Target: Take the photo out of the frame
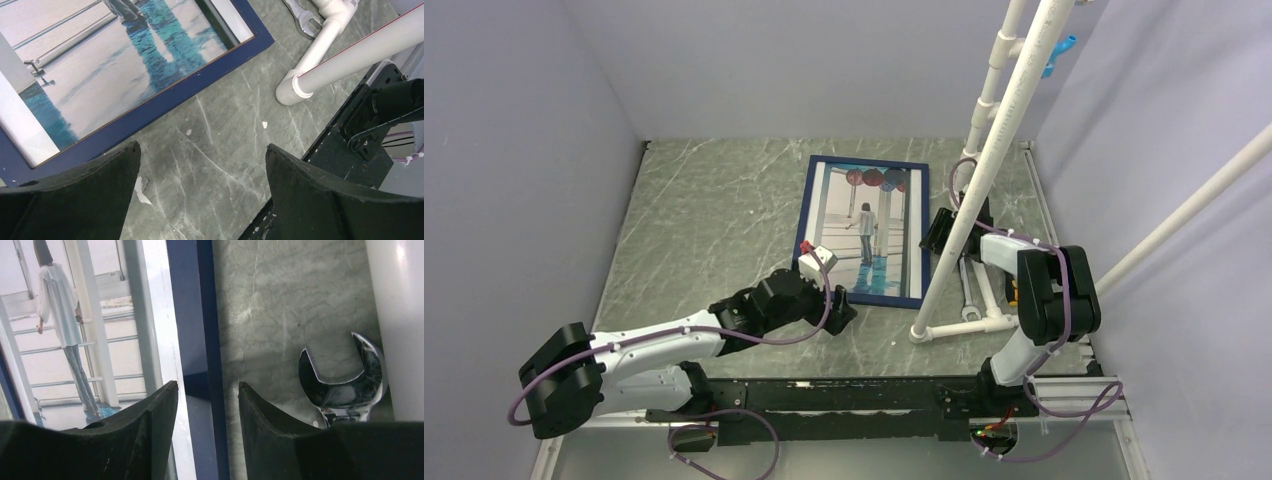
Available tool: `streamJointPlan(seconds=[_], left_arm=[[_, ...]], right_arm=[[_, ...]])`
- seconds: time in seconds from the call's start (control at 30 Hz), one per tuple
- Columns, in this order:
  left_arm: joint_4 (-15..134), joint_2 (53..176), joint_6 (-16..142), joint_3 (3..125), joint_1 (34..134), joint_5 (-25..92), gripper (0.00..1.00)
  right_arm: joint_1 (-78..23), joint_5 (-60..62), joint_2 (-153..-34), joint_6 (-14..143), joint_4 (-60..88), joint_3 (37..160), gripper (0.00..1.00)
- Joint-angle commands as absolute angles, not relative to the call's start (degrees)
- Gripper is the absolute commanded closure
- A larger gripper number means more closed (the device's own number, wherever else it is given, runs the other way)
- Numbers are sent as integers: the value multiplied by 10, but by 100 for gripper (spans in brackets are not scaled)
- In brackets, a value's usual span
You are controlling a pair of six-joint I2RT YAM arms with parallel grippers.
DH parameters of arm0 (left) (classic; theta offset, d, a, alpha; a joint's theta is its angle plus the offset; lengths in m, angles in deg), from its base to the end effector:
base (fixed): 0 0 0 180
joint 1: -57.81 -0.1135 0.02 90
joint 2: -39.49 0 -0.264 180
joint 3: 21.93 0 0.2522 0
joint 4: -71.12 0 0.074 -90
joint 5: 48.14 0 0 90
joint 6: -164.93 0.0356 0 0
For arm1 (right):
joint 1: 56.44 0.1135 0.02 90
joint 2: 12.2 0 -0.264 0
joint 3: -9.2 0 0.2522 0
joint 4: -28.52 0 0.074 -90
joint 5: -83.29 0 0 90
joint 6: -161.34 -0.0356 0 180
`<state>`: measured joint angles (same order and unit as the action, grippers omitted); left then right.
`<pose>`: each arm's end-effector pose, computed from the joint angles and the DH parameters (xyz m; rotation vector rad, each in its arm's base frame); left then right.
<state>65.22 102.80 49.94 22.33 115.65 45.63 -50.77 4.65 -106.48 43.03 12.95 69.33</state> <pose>0.1293 -0.2012 0.2209 0.5544 2.0373 -0.8384 0.3166 0.0385 0.1521 0.3980 2.4488 0.5015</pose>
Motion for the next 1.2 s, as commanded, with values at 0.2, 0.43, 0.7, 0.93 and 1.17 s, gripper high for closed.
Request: streamJointPlan(seconds=[0.2, 0.43, 0.7, 0.93, 1.17], left_arm=[[669, 1035, 493, 235, 1170, 464, 3], [590, 1092, 545, 299, 1190, 538, 4], [554, 1146, 608, 343, 1202, 587, 3], [594, 1178, 696, 350, 1219, 608, 1], [650, 1226, 807, 357, 1256, 655, 1]], right_arm=[[-508, 52, -1094, 428, 166, 693, 57], [-485, 4, -1083, 446, 152, 702, 70], [-467, -13, -1073, 456, 129, 722, 96], [-464, -4, -1049, 442, 90, 744, 100], [-464, 14, -1041, 416, 36, 775, 100]])
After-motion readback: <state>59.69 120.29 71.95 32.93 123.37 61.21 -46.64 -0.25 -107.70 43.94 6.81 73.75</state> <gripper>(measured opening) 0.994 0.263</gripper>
